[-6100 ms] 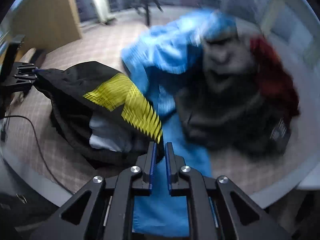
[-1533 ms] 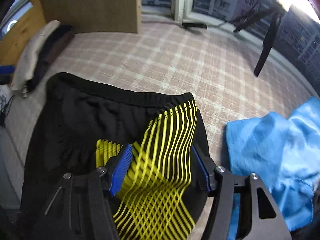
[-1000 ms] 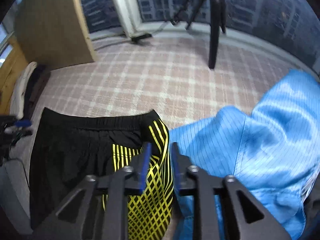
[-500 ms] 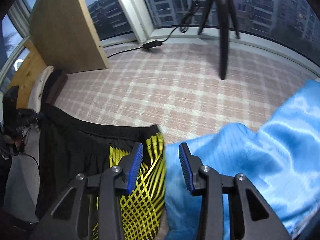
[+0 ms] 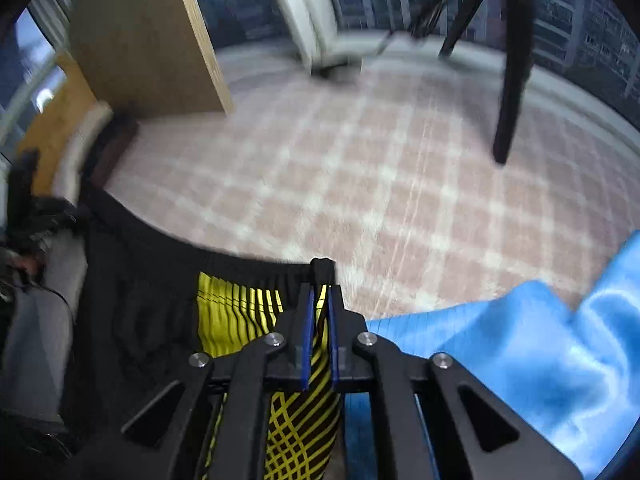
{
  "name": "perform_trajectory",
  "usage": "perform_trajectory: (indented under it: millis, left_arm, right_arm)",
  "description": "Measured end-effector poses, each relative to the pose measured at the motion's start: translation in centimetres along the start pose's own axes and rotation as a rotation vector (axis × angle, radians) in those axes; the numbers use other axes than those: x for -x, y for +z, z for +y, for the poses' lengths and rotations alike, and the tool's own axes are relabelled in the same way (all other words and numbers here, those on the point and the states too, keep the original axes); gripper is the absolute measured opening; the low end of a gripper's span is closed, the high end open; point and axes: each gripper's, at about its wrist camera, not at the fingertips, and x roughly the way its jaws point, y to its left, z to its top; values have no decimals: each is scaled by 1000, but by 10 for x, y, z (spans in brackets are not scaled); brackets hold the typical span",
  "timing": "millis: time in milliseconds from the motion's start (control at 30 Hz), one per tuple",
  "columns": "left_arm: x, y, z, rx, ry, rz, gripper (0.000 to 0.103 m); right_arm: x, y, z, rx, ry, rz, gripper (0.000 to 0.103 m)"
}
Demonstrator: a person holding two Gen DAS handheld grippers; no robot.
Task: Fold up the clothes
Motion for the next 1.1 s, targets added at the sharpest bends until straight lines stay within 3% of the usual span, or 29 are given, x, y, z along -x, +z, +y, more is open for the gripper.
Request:
perform_trajectory:
  millis: [67, 133, 267, 400, 433, 567, 600, 633, 700, 833, 1100]
  left_arm:
    - [-8, 4, -6, -31, -15, 26, 8]
    - [-22, 6, -10, -35, 6, 83, 11]
    - [-30, 6, -16, -42, 11, 97, 32]
    - [-35, 14, -15, -46, -2, 92, 34]
    - [-38, 17, -15, -39, -12, 94, 35]
    - [-59, 25, -23, -52, 4, 125, 32]
    - [-58, 26, -22, -41, -4, 113, 28]
    - [-56, 26, -21, -30, -12, 102, 15]
    - [-49, 24, -17, 6, -30, 72, 8]
    - [-4, 12, -19, -3, -38, -32, 5]
    - [170, -32, -55, -119, -18, -298, 5]
  right_arm:
    - [7, 4, -13, -50, -27, -34, 6]
    - [-5, 5, -16, -34, -78, 24, 7]
    - [-20, -3, -17, -33, -113, 82, 11]
    - [-18, -5, -17, -48, -69, 79, 40]
    - [-21, -5, -16, -42, -63, 82, 40]
    - [-36, -3, -13, -22, -52, 114, 40]
    - [-36, -2, -14, -24, -36, 105, 33]
    - [-35, -2, -15, -34, -21, 98, 17]
    - [-26, -4, -18, -56, 1, 78, 9]
    - [15, -12, -10, -60, 57, -4, 8]
    - [152, -43, 59, 8, 132, -221, 8]
